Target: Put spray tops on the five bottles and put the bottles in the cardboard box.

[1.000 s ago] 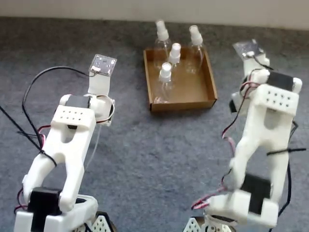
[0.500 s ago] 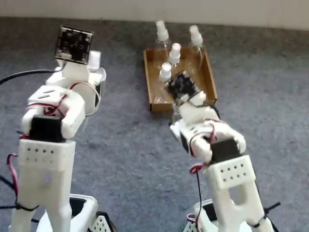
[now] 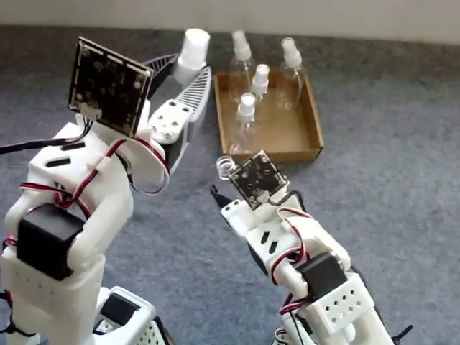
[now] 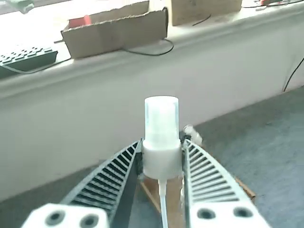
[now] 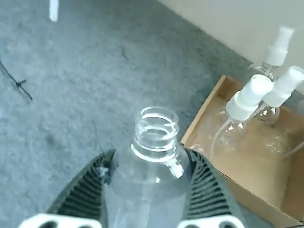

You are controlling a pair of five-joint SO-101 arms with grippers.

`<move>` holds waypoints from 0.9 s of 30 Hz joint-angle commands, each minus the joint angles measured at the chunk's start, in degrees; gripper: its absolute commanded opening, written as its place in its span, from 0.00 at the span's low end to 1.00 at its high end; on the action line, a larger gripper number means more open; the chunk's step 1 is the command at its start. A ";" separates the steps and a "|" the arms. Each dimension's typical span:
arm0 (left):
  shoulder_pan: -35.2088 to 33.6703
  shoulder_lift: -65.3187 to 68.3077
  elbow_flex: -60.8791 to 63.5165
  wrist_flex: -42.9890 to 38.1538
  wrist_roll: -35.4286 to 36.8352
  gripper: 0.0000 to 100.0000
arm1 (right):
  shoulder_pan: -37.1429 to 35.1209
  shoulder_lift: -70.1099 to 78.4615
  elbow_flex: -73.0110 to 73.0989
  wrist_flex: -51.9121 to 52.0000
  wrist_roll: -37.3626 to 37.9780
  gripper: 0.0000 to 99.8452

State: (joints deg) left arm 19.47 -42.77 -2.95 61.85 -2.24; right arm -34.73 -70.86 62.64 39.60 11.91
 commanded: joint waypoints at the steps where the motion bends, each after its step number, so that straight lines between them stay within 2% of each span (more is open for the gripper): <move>1: 4.79 -0.84 -3.03 -4.22 0.62 0.05 | -0.48 -4.26 6.20 -12.00 -4.31 0.00; 5: 8.31 -0.84 -2.51 -5.71 0.62 0.05 | -0.48 -9.98 13.93 -19.12 -4.57 0.00; 12: 15.52 -0.75 1.80 -10.02 2.73 0.05 | -0.40 -21.23 19.65 -19.38 -4.57 0.00; 16: 15.78 -0.75 4.97 -13.80 2.81 0.05 | -0.40 -25.10 21.58 -19.21 -4.40 0.00; 27: 15.78 -0.66 9.71 -14.07 2.90 0.05 | -0.40 -26.33 22.64 -16.92 -4.57 0.00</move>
State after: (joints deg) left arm 34.24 -42.86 4.97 49.45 -0.04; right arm -34.73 -96.26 86.02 22.55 7.78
